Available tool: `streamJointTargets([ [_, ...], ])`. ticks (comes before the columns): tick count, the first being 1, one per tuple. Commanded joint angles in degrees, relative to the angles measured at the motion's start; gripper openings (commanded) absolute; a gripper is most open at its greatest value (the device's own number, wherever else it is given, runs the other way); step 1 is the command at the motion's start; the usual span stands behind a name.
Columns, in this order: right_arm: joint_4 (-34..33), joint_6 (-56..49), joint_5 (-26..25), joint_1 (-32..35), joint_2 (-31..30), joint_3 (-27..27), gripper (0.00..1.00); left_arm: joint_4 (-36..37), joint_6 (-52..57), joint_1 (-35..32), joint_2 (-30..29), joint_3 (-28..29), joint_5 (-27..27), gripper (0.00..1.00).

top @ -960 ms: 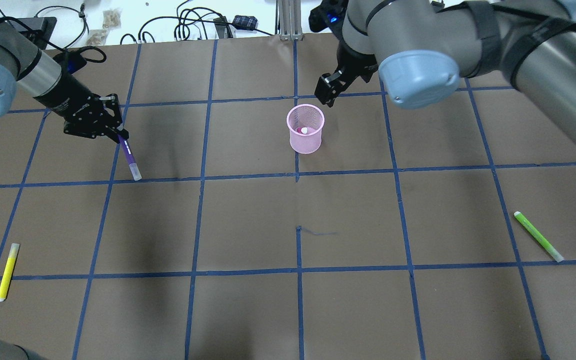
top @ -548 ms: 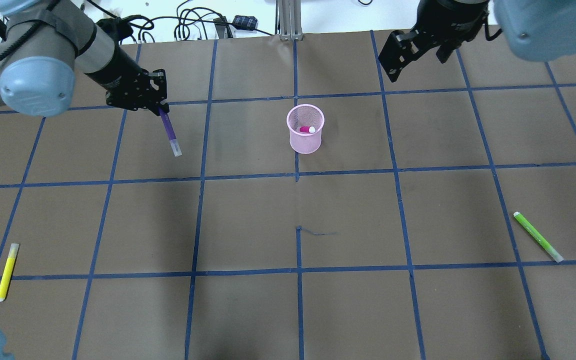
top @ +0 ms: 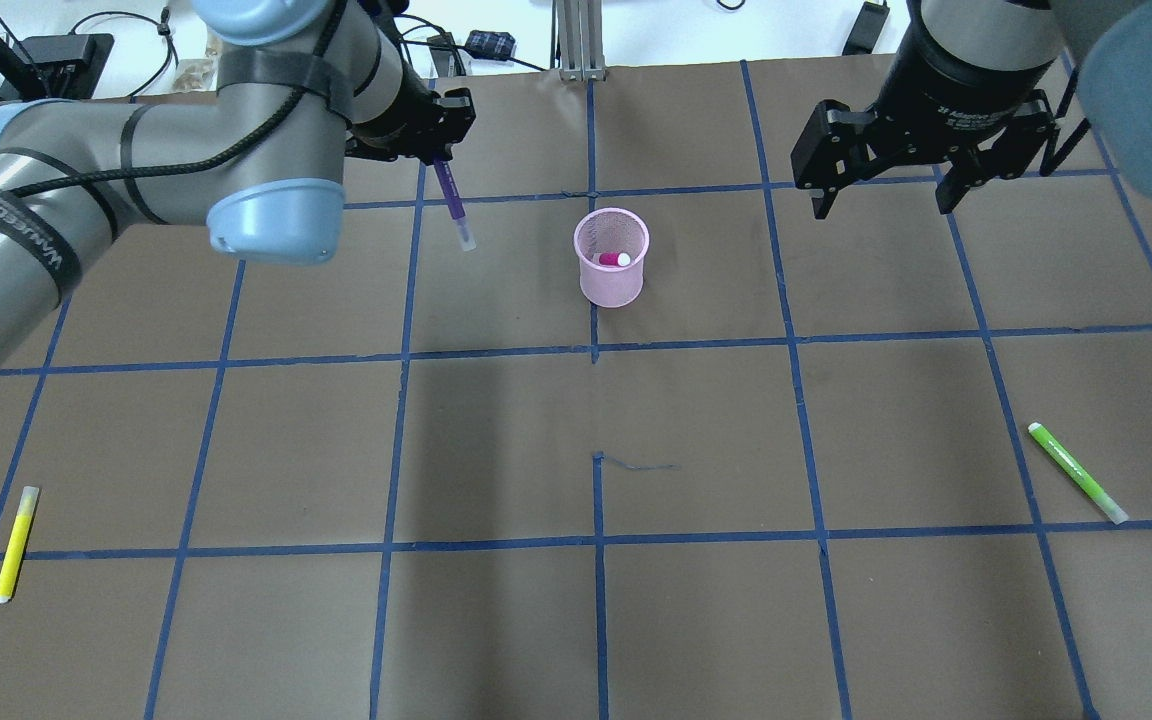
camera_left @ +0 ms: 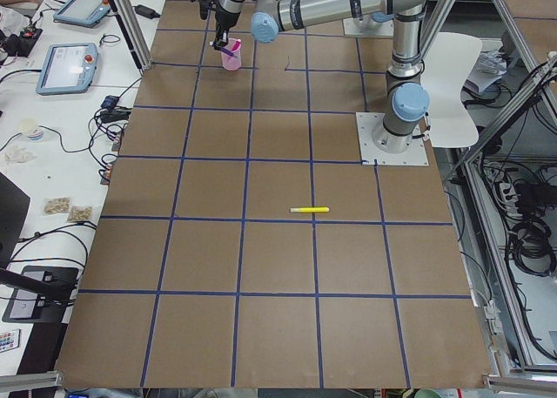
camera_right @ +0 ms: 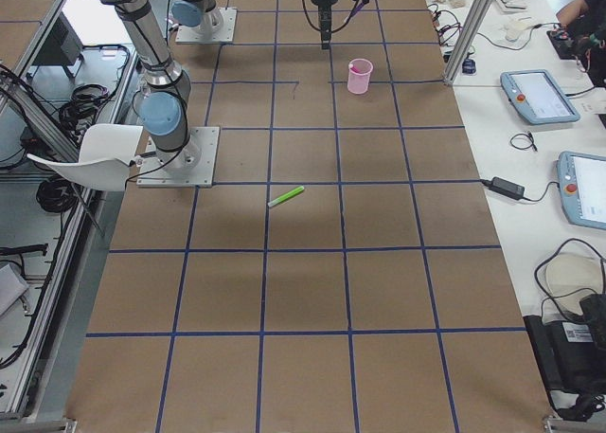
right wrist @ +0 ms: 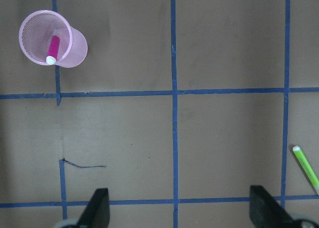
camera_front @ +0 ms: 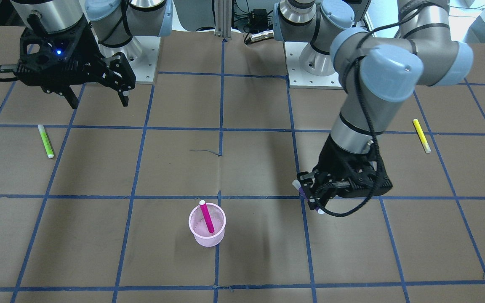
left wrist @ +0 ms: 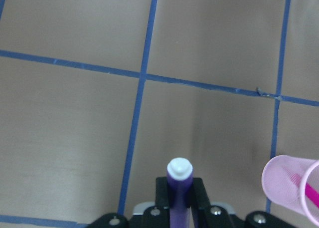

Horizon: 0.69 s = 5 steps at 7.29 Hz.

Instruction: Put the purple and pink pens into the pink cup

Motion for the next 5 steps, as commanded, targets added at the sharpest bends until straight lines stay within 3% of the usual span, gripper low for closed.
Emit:
streamJointTargets([
  [1, 0.1, -0.6, -0.2, 0.1, -0.3, 0.4, 1.0, 8.7, -2.8, -3.9, -1.7, -0.4, 3.0, 0.0],
  [3, -0.1, -0.5, 0.2, 0.1, -0.4, 0.2, 1.0, 22.3, -4.2, -7.8, -4.6, -2.2, 6.2, 0.0],
  [5, -0.2, -1.0, 0.2, 0.1, -0.4, 0.1, 1.0, 25.0, -5.8, -9.2, -7.2, -3.5, 8.5, 0.0],
])
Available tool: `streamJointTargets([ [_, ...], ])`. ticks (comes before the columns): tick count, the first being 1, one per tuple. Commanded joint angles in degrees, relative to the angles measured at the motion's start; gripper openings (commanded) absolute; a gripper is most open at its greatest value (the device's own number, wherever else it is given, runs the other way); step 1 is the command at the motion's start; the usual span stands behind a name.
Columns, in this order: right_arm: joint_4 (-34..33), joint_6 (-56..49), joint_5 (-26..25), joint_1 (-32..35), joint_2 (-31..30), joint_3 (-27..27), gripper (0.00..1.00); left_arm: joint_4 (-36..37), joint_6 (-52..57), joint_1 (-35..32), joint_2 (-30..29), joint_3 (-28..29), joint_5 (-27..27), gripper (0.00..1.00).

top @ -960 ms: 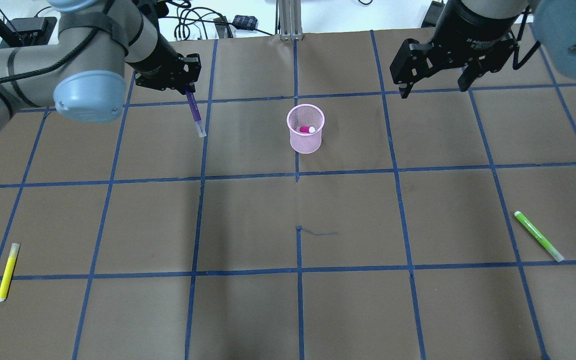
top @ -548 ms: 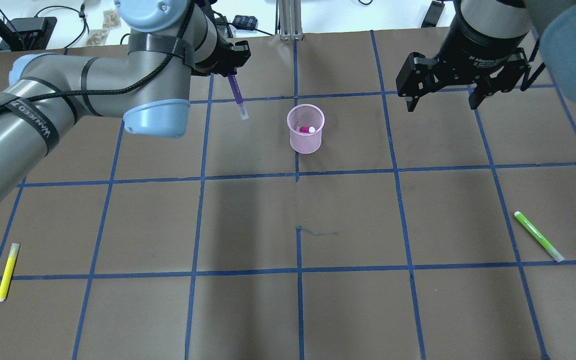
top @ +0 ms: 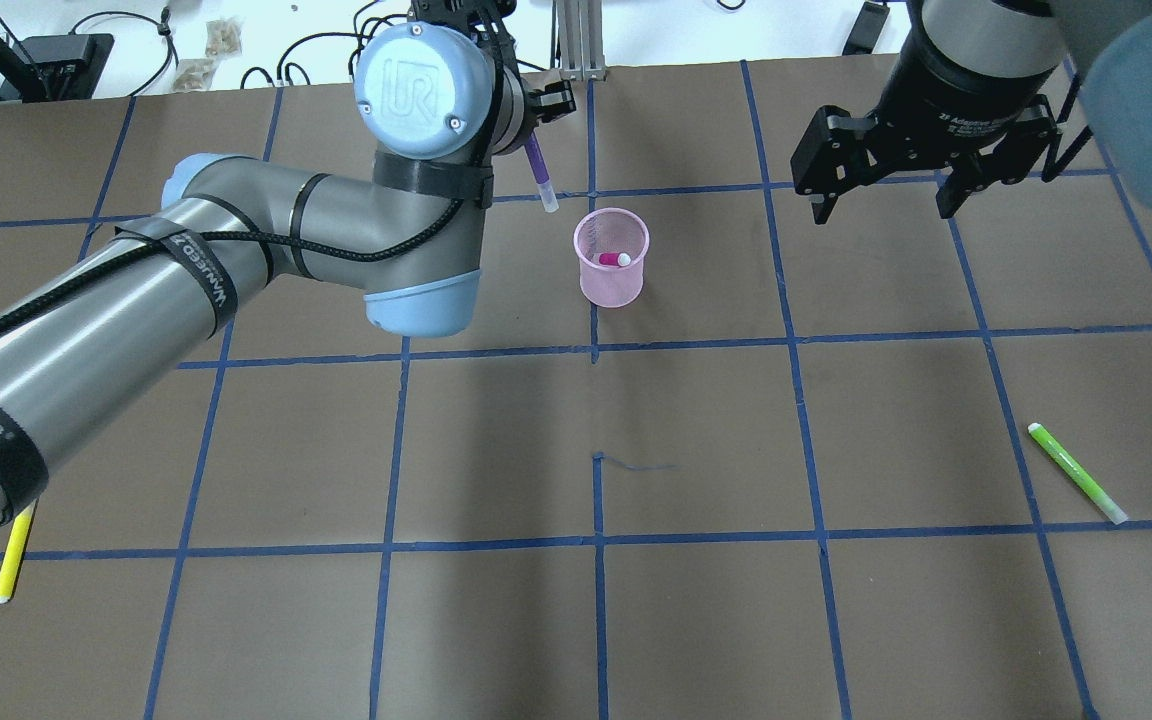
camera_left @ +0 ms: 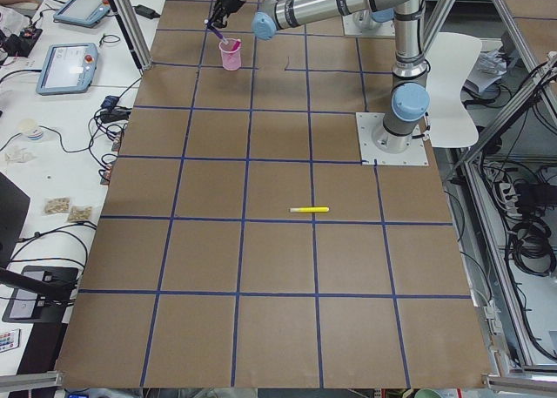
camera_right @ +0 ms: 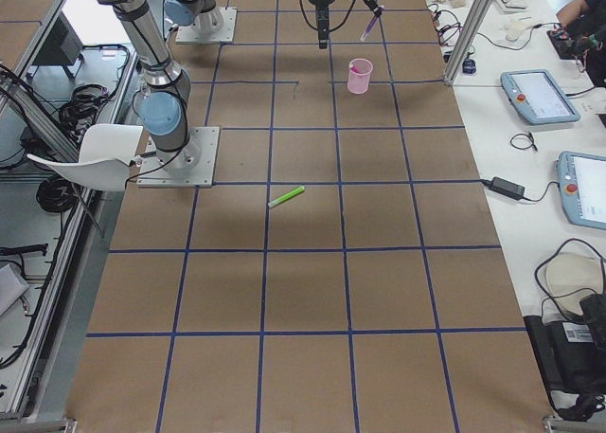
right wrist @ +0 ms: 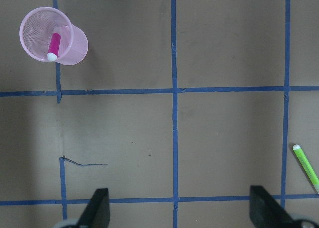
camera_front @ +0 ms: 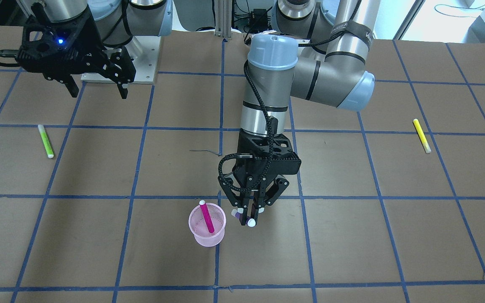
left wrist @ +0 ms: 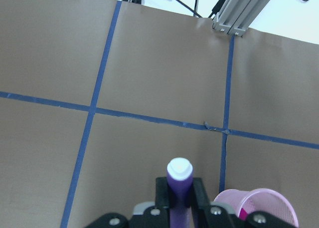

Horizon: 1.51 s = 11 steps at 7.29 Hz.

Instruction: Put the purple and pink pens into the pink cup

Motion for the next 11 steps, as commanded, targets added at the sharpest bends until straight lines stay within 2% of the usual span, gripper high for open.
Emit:
streamJointTargets([
  [1, 0.0, -0.5, 0.1, 0.0, 0.1, -0.1, 1.0, 5.9, -1.3, -1.7, -3.2, -0.5, 1.2, 0.0],
  [10, -0.1, -0.9, 0.0, 0.0, 0.0, 0.0, 1.0, 6.7, -1.2, -4.9, -6.2, -1.8, 1.3, 0.0],
  [11, -0.1, -0.9, 0.0, 0.0, 0.0, 0.0, 1.0, 6.7, -1.2, -5.6, -6.2, -2.0, 1.5, 0.03],
])
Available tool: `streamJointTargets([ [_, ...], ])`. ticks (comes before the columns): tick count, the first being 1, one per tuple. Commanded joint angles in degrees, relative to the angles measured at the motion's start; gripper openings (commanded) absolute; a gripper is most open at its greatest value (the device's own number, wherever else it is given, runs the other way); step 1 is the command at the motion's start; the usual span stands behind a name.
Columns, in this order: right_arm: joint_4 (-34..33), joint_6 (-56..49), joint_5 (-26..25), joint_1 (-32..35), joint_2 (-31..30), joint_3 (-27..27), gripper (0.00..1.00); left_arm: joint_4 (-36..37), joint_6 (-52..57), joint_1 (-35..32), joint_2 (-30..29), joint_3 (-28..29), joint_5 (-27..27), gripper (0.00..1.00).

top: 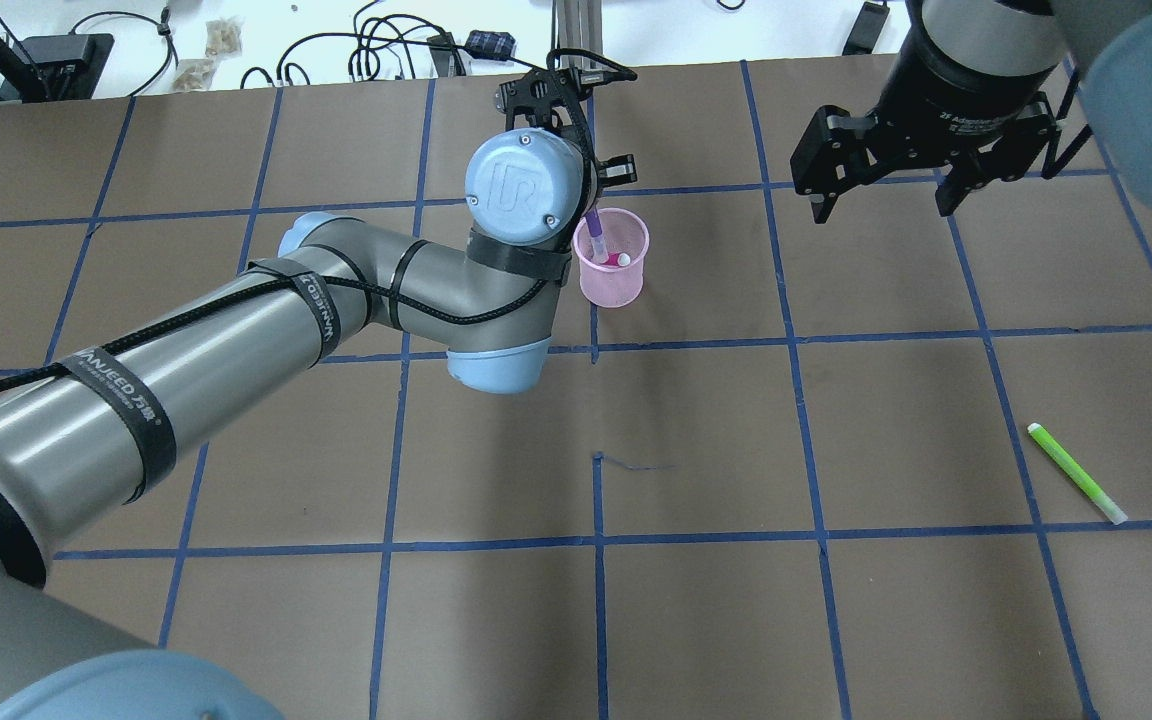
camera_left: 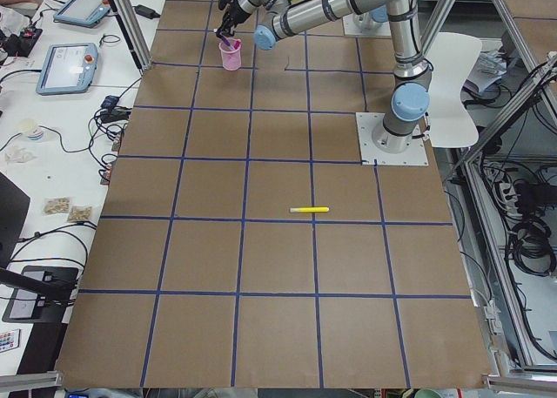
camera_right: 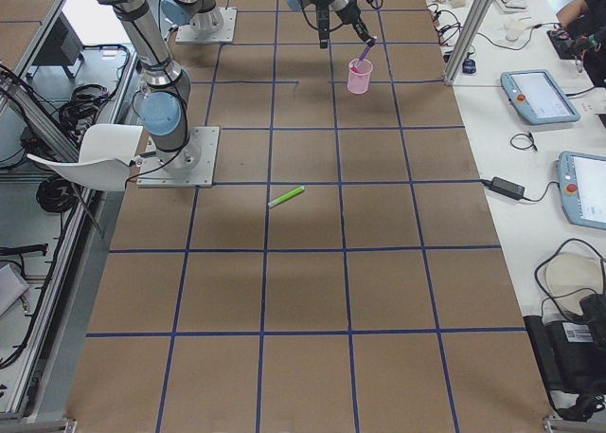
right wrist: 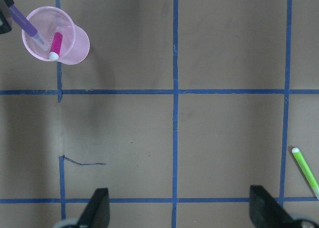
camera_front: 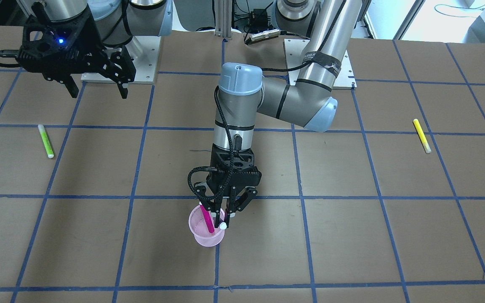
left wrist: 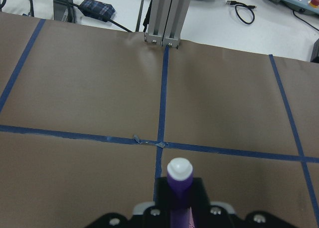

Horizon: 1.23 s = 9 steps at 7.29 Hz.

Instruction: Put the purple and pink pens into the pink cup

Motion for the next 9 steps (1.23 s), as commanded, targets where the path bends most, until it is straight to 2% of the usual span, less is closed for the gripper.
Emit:
streamJointTargets([
  [1, 0.0, 0.0, 0.0, 0.0, 0.0, 0.0, 1.0, 0.0, -0.1, -0.8, -0.3, -0.8, 0.2, 0.15],
  [2, 0.0, 0.1, 0.0, 0.0, 0.0, -0.1, 1.0, 0.0, -0.1, -0.8, -0.3, -1.6, 0.4, 0.19],
  [3, 0.0, 0.1, 0.0, 0.0, 0.0, -0.1, 1.0, 0.0, -0.1, -0.8, -0.3, -1.9, 1.5, 0.29],
  [4, 0.0, 0.0, 0.0, 0.0, 0.0, -0.1, 1.0, -0.1, -0.1, -0.8, -0.3, -1.9, 1.6, 0.57],
  [5, 0.1, 0.0, 0.0, 0.0, 0.0, -0.1, 1.0, -0.1, -0.2, -0.8, -0.3, -1.7, 2.0, 0.79],
  [7, 0.0, 0.0, 0.0, 0.0, 0.0, -0.2, 1.0, -0.1, 0.2, -0.6, 0.2, -0.7, 2.0, 0.96],
  [8, 0.0, 0.0, 0.0, 0.0, 0.0, -0.2, 1.0, -0.7, 0.6, 0.5, 1.7, 0.1, 1.8, 1.0],
  [9, 0.0, 0.0, -0.1, 0.0, 0.0, -0.3, 1.0, -7.1, 0.8, 2.3, 2.4, 0.6, 1.2, 1.0],
])
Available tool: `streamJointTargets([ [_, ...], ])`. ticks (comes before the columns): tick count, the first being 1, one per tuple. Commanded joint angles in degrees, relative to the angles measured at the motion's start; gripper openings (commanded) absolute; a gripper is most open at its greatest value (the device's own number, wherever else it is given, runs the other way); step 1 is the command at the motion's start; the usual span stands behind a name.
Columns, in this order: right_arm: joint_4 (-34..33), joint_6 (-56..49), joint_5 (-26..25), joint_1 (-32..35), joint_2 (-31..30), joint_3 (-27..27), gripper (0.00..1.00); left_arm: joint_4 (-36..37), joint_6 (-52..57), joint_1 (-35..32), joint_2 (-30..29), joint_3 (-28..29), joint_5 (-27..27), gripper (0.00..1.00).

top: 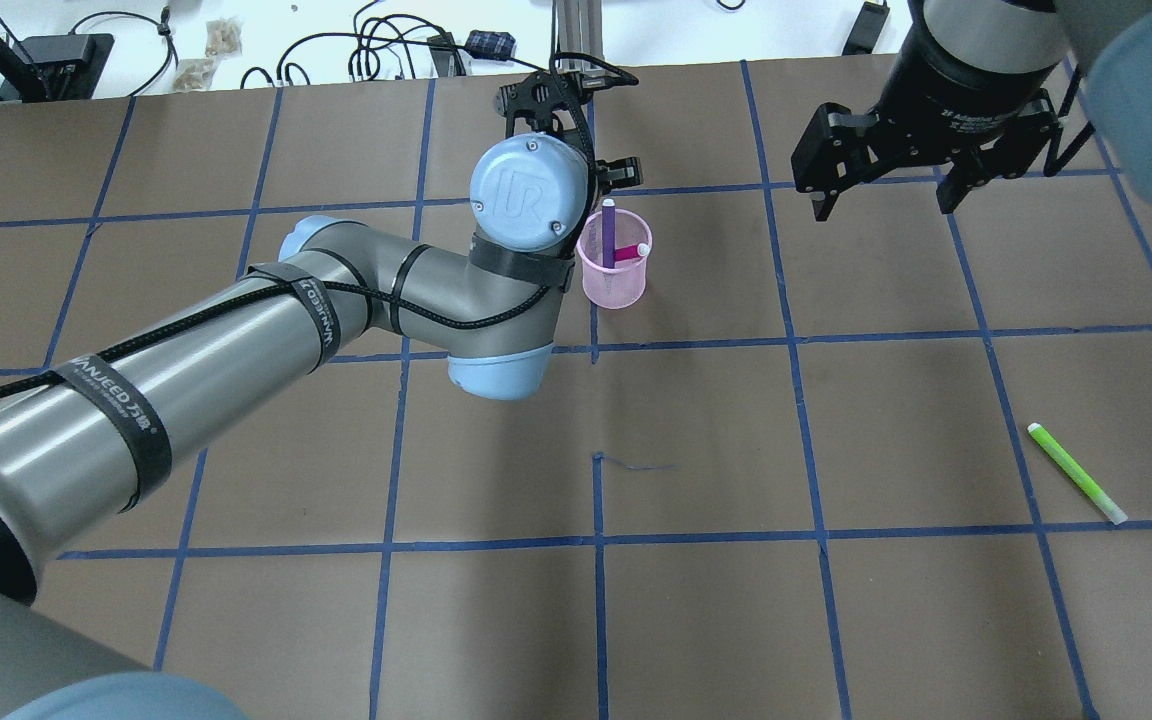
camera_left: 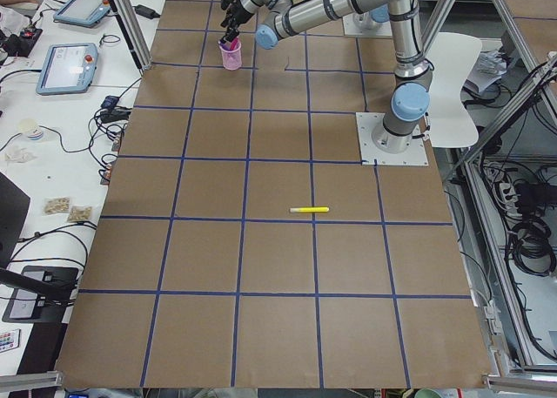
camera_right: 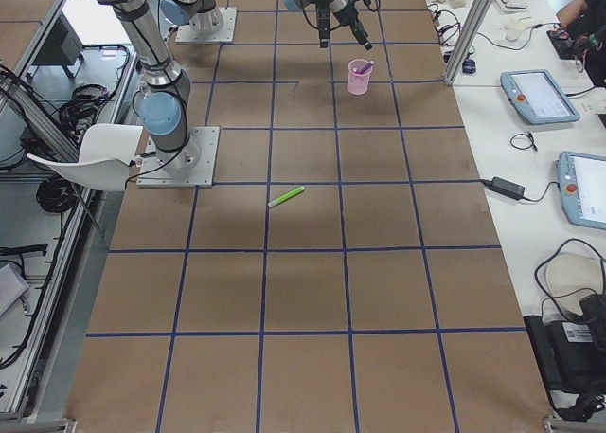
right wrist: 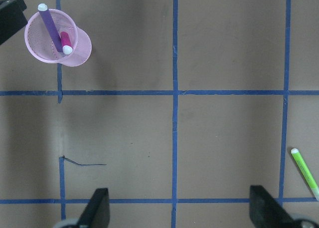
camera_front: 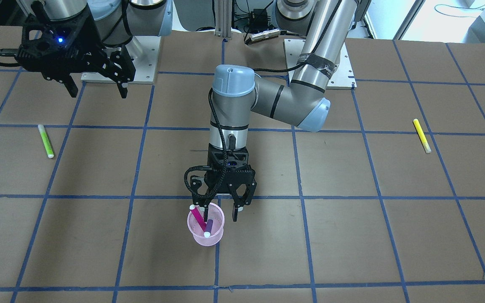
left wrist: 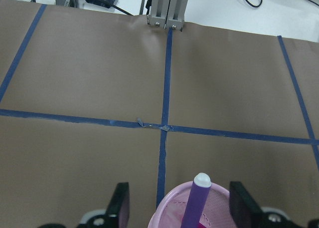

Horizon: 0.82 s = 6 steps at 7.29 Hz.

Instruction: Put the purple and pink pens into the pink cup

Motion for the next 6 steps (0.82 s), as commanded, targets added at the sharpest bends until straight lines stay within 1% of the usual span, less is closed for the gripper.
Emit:
streamJointTargets([
  [1, 0.0, -0.1, -0.1, 0.0, 0.0, 0.2, 1.0, -15.2, 4.9, 5.4, 2.9, 3.2, -0.4, 1.0],
  [3, 0.0, -0.1, 0.1, 0.0, 0.0, 0.0, 1.0, -40.0, 15.2, 14.2, 9.1, 10.6, -0.7, 1.0],
  [4, 0.0, -0.1, 0.1, 0.0, 0.0, -0.1, 1.0, -53.9, 17.1, 17.0, 12.1, 14.0, -3.1, 1.0],
  [5, 0.0, -0.1, 0.0, 0.0, 0.0, -0.1, 1.0, -64.3, 17.3, 18.8, 15.0, 17.6, -5.2, 1.0],
  [6, 0.0, 0.0, 0.0, 0.0, 0.0, -0.1, 1.0, -69.4, 18.5, 19.7, 16.9, 19.3, -5.3, 1.0],
])
